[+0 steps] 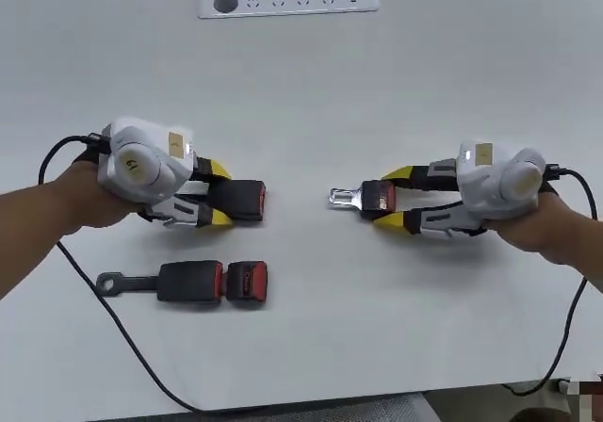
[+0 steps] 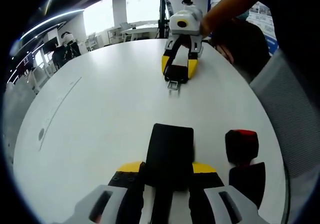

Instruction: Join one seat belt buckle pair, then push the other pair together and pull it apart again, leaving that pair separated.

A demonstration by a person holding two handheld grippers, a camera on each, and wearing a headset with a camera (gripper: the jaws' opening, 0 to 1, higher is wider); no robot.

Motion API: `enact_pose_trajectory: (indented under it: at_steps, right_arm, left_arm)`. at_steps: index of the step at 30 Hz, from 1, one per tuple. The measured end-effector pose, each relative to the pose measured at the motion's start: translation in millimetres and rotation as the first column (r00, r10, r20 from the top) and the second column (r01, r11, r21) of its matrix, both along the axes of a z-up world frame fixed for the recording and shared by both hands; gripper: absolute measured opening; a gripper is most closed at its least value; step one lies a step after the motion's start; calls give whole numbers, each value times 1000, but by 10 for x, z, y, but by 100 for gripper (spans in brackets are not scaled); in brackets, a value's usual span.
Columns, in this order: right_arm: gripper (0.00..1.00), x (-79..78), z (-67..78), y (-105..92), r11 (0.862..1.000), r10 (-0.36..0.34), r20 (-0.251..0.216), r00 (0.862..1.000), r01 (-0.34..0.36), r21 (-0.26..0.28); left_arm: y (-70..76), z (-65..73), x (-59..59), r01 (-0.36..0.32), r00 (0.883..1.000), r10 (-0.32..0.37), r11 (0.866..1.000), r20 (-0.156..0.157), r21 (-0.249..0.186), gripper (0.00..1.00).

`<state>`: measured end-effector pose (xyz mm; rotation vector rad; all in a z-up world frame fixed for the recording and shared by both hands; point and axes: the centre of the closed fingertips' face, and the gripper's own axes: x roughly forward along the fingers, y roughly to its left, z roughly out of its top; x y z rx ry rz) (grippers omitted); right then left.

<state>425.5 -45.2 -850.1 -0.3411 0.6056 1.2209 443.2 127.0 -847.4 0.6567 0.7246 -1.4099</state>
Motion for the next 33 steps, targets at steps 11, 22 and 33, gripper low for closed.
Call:
enact_pose_trajectory:
  at_steps: [11,22,33]
  right_arm:
    - [35,11,36,364,999,29,0,1000,-29,25]
    - [35,59,51,591,998,52,-2,999,-52,17]
    - [35,109,1,829,997,80,5,997,-79,-22]
  left_arm:
    - [4,-17,-21,-28,1000,28,999,-6,18,36]
    - [-9,-24,-35,-14,1000,14,999,-6,49,35]
    - [-18,-27,-31,-9,1000,10,998,-3,66,35]
